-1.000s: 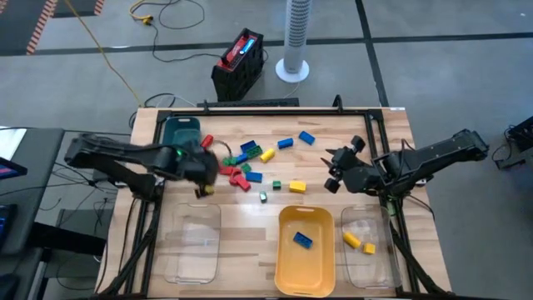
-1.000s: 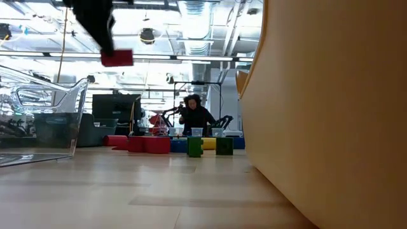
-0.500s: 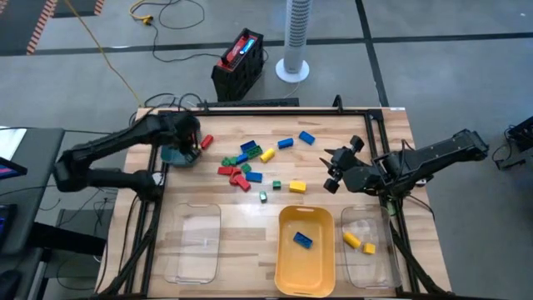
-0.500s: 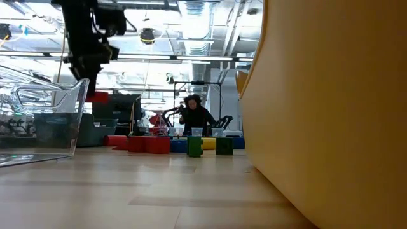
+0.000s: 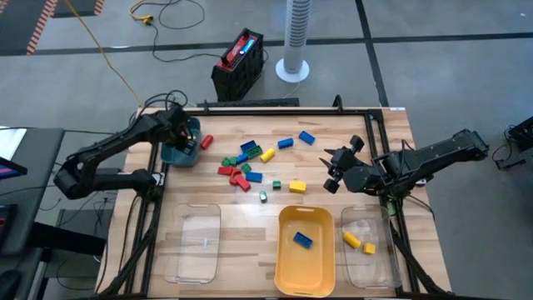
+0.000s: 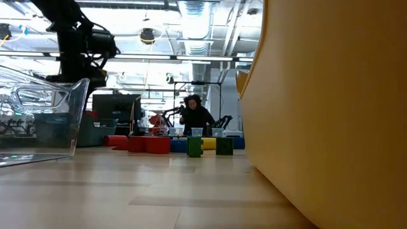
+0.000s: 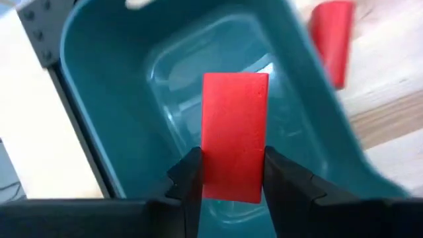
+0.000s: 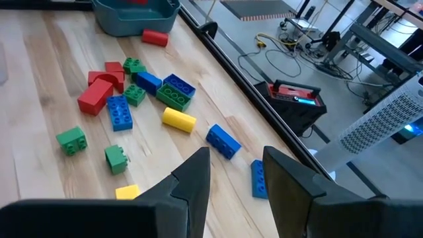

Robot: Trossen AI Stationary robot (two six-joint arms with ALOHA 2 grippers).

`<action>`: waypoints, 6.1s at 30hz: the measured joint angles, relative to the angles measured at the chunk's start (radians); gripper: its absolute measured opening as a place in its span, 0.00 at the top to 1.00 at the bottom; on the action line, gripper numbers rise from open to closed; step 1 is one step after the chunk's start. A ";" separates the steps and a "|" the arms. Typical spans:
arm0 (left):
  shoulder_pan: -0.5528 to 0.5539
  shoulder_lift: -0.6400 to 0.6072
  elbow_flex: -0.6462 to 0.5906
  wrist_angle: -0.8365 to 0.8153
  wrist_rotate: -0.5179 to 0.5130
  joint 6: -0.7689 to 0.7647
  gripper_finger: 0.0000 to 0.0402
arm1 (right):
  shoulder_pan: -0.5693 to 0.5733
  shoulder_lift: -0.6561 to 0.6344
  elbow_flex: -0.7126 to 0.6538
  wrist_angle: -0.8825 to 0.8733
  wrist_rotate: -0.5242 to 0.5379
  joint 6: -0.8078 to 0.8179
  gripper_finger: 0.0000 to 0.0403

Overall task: Sort blocks
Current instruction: Put the red wooden block into the green bin, then put the blue game piece into the yellow bin

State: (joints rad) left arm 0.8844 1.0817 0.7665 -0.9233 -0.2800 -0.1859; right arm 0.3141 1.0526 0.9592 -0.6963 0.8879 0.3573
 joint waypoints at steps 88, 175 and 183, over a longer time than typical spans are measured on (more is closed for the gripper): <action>-0.301 0.682 0.326 0.178 0.035 0.035 0.49 | -0.002 0.000 0.001 0.035 -0.024 -0.050 0.62; -0.342 0.148 0.138 0.215 0.138 0.185 0.36 | -0.100 0.048 0.000 0.108 -0.078 -0.102 0.62; -0.464 0.425 0.301 0.251 0.171 0.195 0.36 | -0.105 0.048 0.000 0.105 -0.102 -0.104 0.62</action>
State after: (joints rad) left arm 0.4206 1.5069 1.0677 -0.6720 -0.1094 0.0094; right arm 0.2094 1.1007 0.9592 -0.5916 0.7857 0.2531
